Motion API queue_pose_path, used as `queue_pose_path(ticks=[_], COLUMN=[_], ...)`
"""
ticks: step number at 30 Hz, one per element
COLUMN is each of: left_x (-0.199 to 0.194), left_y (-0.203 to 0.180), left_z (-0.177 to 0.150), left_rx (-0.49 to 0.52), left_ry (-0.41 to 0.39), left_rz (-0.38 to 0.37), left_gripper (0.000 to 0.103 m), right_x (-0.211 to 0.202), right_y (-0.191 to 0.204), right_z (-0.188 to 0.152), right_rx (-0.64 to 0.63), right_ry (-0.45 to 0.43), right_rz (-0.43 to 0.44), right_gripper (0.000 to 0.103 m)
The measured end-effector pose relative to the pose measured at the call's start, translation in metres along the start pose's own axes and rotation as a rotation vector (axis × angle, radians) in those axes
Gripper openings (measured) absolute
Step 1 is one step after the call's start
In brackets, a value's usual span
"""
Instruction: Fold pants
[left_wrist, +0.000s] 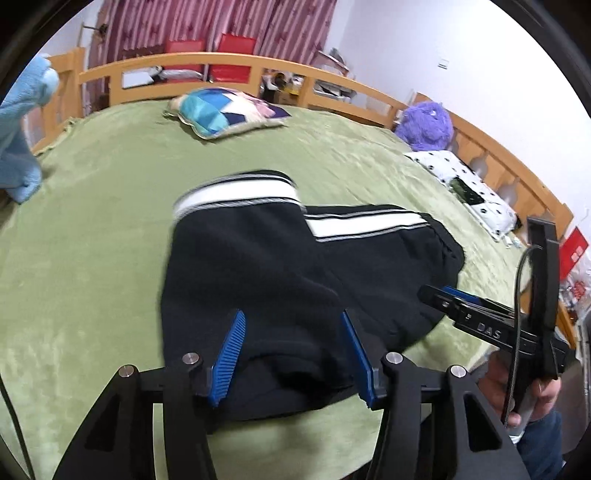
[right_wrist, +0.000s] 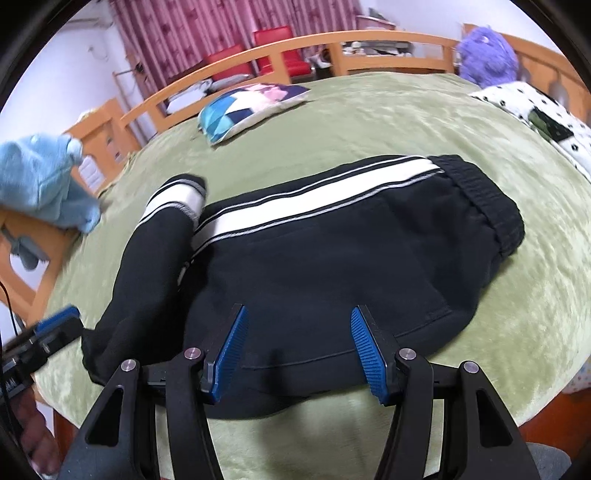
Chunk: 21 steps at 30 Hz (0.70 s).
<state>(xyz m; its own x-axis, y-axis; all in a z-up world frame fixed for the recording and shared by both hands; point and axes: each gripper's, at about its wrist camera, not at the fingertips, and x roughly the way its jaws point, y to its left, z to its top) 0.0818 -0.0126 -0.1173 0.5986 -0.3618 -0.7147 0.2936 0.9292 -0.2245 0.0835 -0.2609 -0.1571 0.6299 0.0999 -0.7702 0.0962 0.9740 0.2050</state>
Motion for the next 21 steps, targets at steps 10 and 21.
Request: queue_pose_path(ticks=[10,21], left_x=[-0.011,-0.010], left_y=[0.034,0.091], left_z=[-0.001,-0.016], left_rx=[-0.076,-0.137], left_ry=[0.008,0.028], left_rz=[0.133,0.264], left_gripper=[0.055,0.067], right_x=[-0.013,0.015], right_y=[0.032,0.074], right_z=[0.005,0.011], right_rx=[-0.060,-0.048], right_ry=[0.010,0.055], right_rz=[-0.021,0.162], right_gripper=[0.057,0.060])
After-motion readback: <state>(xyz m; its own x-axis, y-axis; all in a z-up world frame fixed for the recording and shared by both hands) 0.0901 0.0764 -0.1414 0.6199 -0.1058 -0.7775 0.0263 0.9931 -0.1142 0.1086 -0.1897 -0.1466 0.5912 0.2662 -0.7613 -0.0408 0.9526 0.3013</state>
